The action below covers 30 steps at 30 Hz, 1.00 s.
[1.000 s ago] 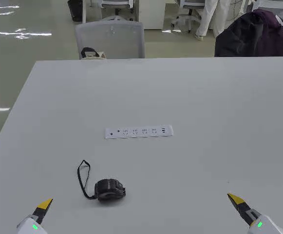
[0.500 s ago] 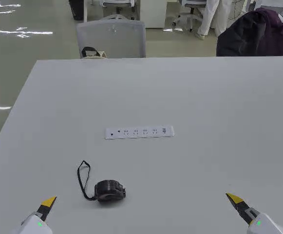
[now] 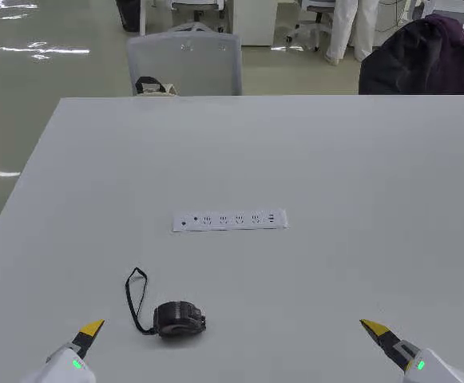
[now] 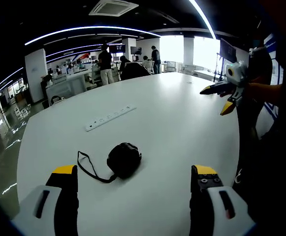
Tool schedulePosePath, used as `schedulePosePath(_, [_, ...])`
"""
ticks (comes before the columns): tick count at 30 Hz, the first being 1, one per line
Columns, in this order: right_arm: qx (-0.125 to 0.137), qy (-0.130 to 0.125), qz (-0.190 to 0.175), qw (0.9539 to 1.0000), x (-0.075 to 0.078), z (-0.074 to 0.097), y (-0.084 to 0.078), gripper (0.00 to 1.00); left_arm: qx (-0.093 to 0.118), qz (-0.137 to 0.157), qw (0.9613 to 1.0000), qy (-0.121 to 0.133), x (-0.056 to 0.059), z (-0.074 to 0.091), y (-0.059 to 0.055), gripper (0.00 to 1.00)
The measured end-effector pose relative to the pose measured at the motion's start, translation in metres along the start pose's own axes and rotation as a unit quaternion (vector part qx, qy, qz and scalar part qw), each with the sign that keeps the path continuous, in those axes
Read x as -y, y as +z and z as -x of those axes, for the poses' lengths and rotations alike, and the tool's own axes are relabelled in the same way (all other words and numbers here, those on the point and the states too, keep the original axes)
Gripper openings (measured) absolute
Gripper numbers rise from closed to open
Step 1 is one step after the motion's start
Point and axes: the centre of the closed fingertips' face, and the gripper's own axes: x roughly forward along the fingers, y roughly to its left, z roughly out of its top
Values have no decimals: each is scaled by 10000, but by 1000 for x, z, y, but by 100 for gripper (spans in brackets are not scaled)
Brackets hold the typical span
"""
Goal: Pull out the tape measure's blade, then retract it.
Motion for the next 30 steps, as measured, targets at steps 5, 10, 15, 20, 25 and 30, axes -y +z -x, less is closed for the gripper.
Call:
schedulePosePath(5, [12,192,164,9997,2,-10,1,82,-118,-309,9991,-246,-1,-11,-3,83])
schedulePosePath(10, [-73,530,399,9978,1,-21,-3,75,-368,-644,9961,-475,-5,-25,-10,77])
schedulePosePath(15, [-105,786,606,9950,1,-31,-5,70,-549,-859,9926,-655,-10,-40,-16,73])
schedulePosePath(20, [-187,1065,793,9910,-1,-43,-7,66,-736,-1127,9870,-874,-16,-57,-22,70])
schedulePosePath(25, [-231,1272,963,9869,-1,-55,-8,62,-865,-1358,9812,-1065,-17,-71,-25,65])
schedulePosePath(30, [-247,1525,1161,9811,-3,-68,-9,56,-1040,-1713,9714,-1277,-18,-84,-29,60])
